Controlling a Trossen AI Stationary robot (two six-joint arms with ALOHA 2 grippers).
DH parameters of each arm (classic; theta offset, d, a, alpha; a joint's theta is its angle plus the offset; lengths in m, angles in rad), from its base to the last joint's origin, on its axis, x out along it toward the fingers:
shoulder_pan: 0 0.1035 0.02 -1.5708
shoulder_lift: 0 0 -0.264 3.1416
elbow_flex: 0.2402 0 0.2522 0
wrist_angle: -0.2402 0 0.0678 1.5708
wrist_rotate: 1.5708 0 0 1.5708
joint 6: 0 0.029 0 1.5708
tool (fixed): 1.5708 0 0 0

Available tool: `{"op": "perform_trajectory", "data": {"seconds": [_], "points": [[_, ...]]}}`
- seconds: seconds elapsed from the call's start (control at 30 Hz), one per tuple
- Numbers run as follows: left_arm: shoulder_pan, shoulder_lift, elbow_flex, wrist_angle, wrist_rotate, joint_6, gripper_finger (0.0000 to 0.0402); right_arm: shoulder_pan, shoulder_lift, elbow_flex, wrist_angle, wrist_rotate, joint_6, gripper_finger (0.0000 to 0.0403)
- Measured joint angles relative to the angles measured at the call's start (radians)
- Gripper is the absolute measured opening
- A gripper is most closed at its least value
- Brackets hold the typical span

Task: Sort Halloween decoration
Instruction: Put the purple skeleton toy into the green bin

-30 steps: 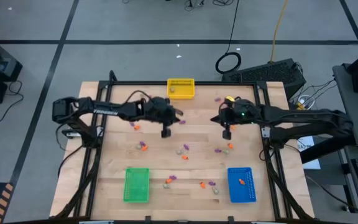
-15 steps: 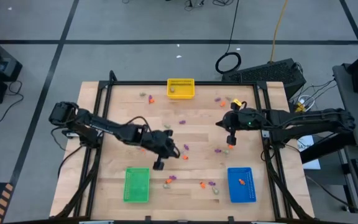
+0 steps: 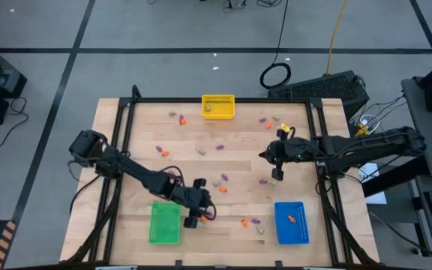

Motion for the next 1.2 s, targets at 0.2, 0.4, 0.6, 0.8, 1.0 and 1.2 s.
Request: {"op": "perform_trajectory", "data": {"seconds": [0.2,0.4,0.6,0.8,1.0,1.2], "points": [[-0.028,0.079,0.035,0.0,-0.009,-0.008,0.0178,0.046,0.0,0.0,-0.001,0.052,0.04,0.0],[-0.023,0.122,0.039,-0.003,-0.045,-0.035,0.0166,0.094,0.0,0.0,0.015,0.079,0.064,0.0],[-0.024,0.148,0.039,-0.005,-0.044,-0.034,0.0138,0.128,0.0,0.0,0.042,0.081,0.068,0.0],[-0.022,0.183,0.043,0.012,-0.039,-0.035,0.0098,0.155,0.0,0.0,0.057,0.108,0.066,0.0],[-0.004,0.177,0.049,-0.001,-0.037,-0.007,0.0037,0.171,0.0,0.0,0.052,0.131,0.064,0.0],[0.01,0.146,0.1,-0.101,-0.024,0.049,0.0009,0.171,0.0,0.0,0.051,0.131,0.062,0.0]]}}
